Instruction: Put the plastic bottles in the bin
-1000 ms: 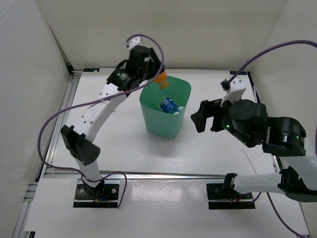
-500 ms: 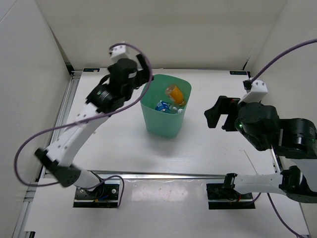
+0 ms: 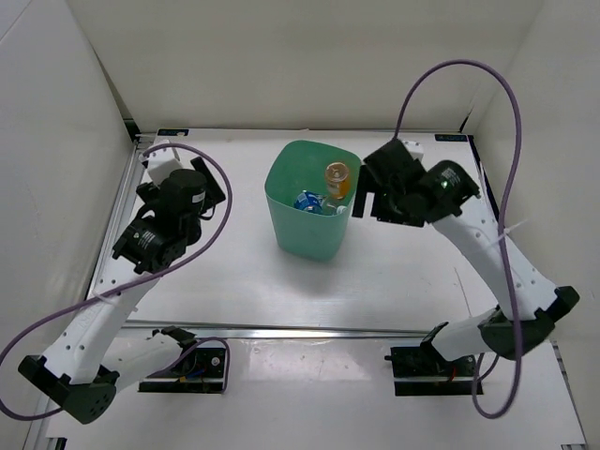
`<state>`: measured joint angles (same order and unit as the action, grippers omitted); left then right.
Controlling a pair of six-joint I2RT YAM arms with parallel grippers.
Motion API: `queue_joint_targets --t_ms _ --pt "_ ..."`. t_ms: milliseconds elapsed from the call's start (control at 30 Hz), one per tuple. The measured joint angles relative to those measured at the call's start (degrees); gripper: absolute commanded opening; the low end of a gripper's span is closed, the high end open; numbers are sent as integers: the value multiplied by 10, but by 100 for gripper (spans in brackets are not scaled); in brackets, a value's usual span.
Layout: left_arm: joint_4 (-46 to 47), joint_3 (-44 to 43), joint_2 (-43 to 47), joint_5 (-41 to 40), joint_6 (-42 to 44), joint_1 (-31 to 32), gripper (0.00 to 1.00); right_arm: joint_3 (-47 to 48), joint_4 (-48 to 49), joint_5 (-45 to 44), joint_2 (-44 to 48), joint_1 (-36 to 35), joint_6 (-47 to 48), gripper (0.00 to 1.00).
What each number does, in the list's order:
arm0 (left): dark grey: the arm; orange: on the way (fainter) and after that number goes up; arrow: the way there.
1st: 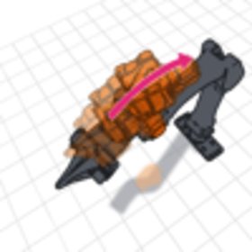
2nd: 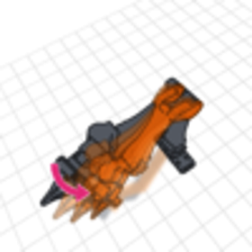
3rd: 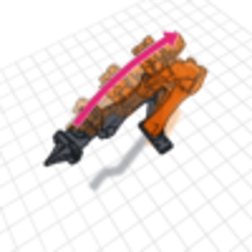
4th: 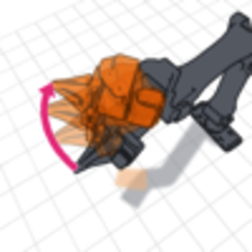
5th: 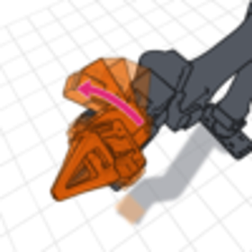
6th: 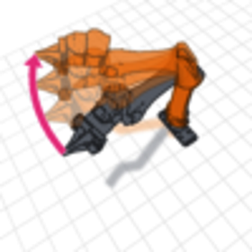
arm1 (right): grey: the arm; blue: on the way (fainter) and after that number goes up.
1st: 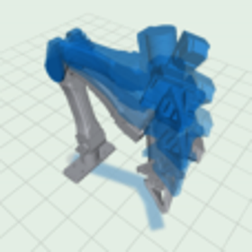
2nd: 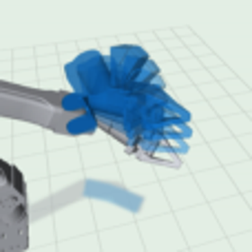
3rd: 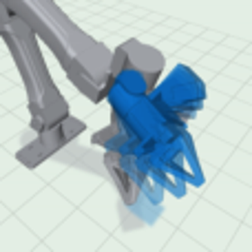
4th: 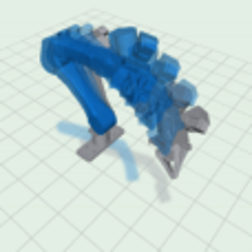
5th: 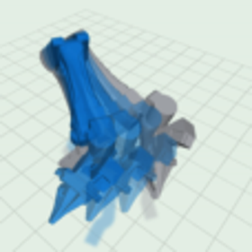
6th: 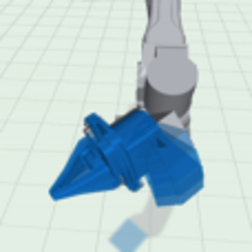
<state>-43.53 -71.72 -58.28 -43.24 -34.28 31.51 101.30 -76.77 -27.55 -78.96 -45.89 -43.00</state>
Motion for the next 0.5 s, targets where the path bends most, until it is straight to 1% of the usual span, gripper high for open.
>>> queue_joint_targets --t_ms 100,167,267,333,500 --pt "-18 1 14 -8 9 -14 100 7 0 68 -21 106 33 100" --pt "-30 2 22 -14 12 -22 100 31 -1 125 -34 189 61 100" --pt "-39 19 35 -26 13 -33 100 61 3 207 -39 283 92 100" --pt "-49 41 46 -31 12 -42 100 74 9 242 -37 304 107 100" --pt "-74 79 68 -38 7 -60 100 70 30 306 -22 322 140 100"
